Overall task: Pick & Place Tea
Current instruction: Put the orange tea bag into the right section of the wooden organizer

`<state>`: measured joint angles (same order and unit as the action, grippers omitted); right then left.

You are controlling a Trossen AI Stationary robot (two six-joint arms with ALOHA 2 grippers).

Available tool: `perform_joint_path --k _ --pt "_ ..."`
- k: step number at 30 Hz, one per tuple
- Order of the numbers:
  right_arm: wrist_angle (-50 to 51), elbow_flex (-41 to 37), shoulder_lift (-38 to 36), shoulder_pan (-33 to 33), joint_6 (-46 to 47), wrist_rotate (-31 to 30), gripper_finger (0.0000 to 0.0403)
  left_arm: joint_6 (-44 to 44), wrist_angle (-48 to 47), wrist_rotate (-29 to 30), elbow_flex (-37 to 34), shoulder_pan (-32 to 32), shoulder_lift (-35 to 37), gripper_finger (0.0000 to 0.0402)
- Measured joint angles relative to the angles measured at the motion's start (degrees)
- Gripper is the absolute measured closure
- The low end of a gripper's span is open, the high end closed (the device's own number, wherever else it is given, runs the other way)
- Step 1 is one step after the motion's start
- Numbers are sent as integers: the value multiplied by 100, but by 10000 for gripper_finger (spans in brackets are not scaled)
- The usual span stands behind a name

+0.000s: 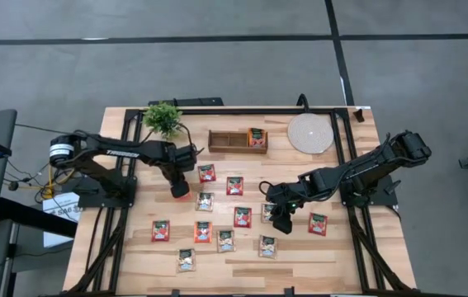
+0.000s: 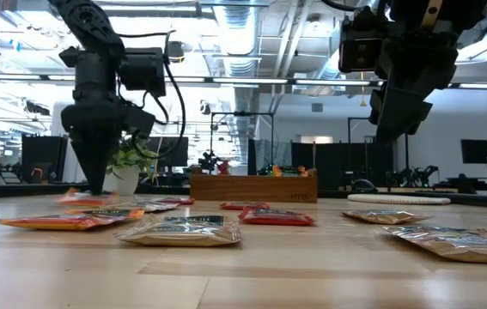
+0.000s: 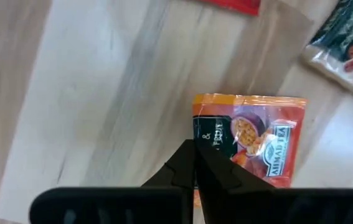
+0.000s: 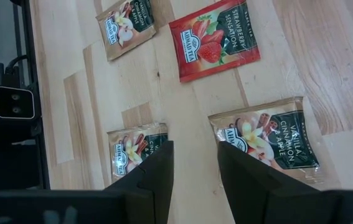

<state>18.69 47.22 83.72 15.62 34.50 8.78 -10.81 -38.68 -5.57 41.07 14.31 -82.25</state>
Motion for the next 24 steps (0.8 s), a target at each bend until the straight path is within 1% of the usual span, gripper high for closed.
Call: perform_joint_path --k 8,12,15,18,24 --pt "-10 0 0 -1 0 -2 285 -123 -128 123 10 4 276 401" --pt "-14 0 0 -2 0 0 285 -169 -694 396 238 0 406 401" --pt "-33 0 0 -1 -2 0 285 -71 -1193 760 637 -11 505 401" --pt "-35 0 0 -2 -23 -2 285 58 -1502 1042 1208 -11 520 401" --pt "-77 0 0 0 -49 -109 285 642 -1569 1609 2468 -67 501 401"
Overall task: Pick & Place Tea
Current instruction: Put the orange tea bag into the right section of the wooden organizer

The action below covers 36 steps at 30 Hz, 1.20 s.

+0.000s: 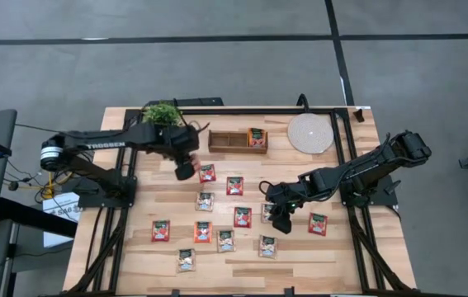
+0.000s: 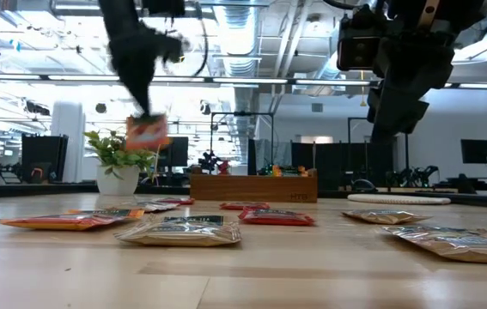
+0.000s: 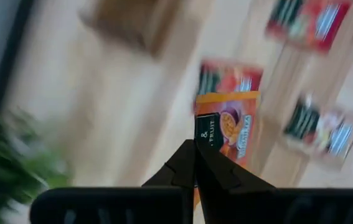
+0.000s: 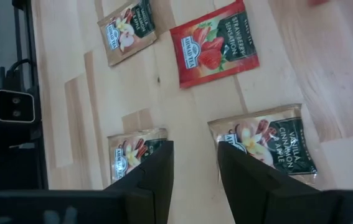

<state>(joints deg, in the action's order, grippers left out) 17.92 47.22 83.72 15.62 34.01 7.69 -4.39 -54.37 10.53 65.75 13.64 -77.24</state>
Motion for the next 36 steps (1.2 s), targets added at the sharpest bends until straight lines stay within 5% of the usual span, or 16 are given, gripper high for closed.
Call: perform_joint_path --k 8,17,24,30,36 --pt "-211 0 0 -18 -4 -345 285 517 18 478 1236 -25 -230 401" --pt "-1794 0 0 -686 -372 -1082 285 652 225 478 1358 -424 -259 401" --pt "-3573 18 0 -1595 -1005 -686 284 477 265 485 1358 -913 -259 401" --pt "-3629 441 0 -2067 -1377 -8 262 363 465 614 1358 -1231 -262 401" --pt "-3314 874 0 -2178 -1765 52 229 368 784 843 1358 -1387 -424 401"
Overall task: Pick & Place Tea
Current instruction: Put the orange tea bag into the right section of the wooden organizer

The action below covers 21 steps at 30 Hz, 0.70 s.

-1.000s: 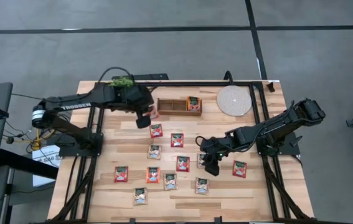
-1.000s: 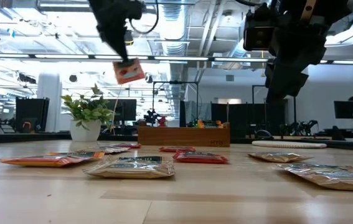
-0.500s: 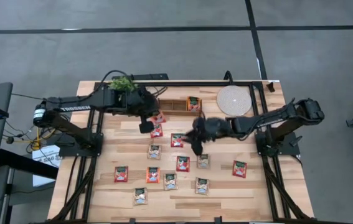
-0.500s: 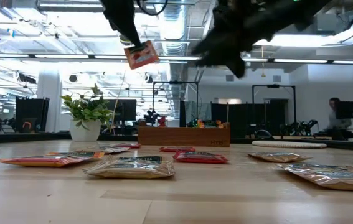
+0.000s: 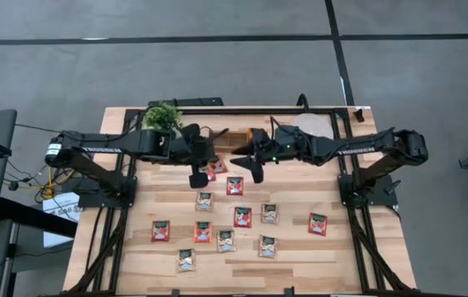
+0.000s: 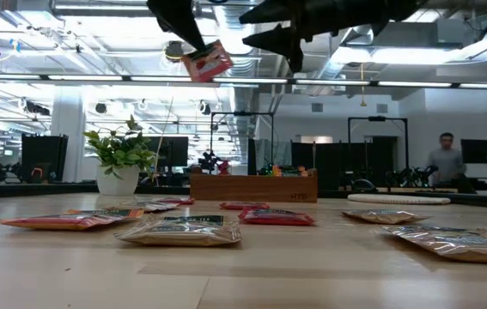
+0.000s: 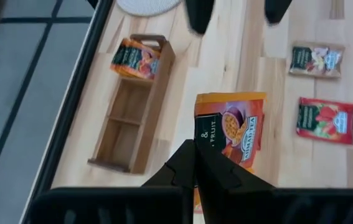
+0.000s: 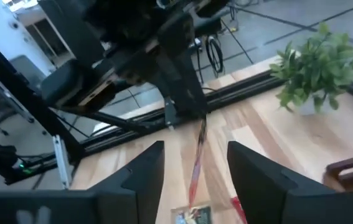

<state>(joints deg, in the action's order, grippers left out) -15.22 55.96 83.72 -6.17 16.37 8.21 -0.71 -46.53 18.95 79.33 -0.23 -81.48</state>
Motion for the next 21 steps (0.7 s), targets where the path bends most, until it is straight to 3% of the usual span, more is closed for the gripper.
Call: perform_joint_path --k 6,21 --pt "631 230 -2 -42 -289 -79 216 27 243 47 0 -19 -178 401" --pt "715 241 -2 -116 -341 -68 222 258 908 77 0 -19 -212 401"
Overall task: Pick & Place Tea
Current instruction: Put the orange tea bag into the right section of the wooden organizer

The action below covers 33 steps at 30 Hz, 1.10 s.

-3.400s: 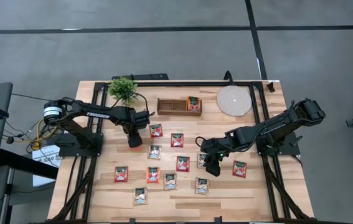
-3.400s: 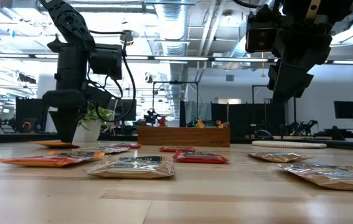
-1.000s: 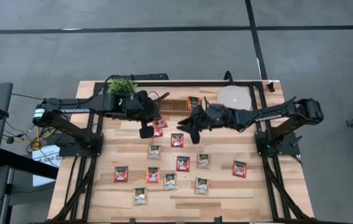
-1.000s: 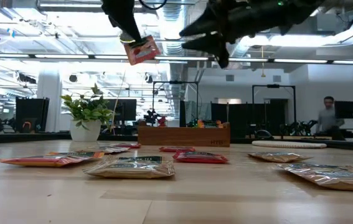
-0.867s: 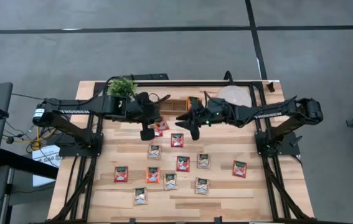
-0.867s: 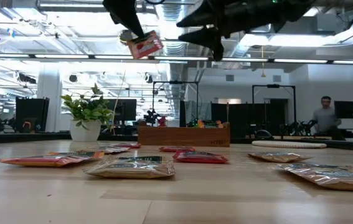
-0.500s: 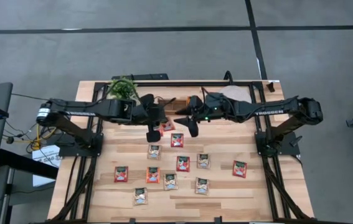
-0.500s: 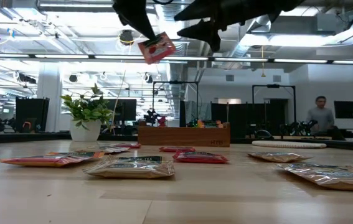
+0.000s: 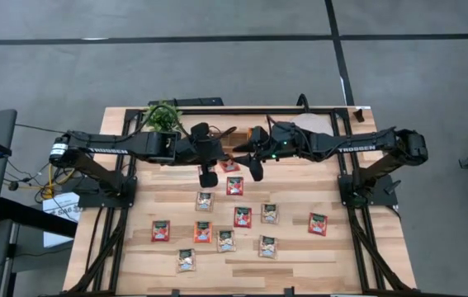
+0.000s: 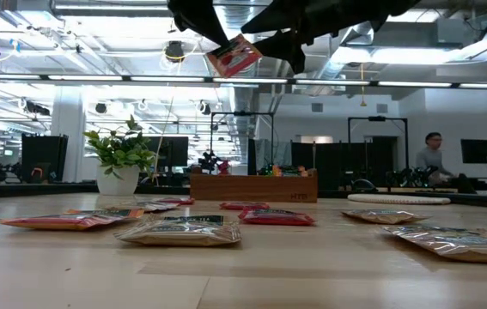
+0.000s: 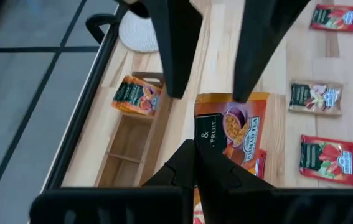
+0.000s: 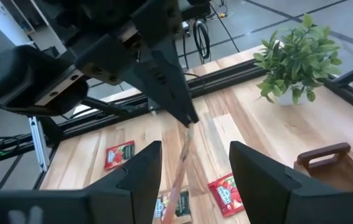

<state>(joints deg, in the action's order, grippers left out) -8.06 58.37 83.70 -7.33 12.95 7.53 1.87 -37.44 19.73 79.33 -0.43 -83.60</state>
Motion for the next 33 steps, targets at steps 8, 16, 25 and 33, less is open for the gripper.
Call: perform_joint_path --k 8,16,25,33 --pt "-2 0 0 -109 4 0 232 27 205 -37 0 0 -1 401" --pt "-4 0 0 -108 6 -1 261 28 289 -48 0 0 -1 401" --pt "-10 0 0 -108 8 2 326 28 331 -103 0 2 -1 401" --pt "-63 0 0 -108 50 120 396 28 333 -165 0 2 -1 401"
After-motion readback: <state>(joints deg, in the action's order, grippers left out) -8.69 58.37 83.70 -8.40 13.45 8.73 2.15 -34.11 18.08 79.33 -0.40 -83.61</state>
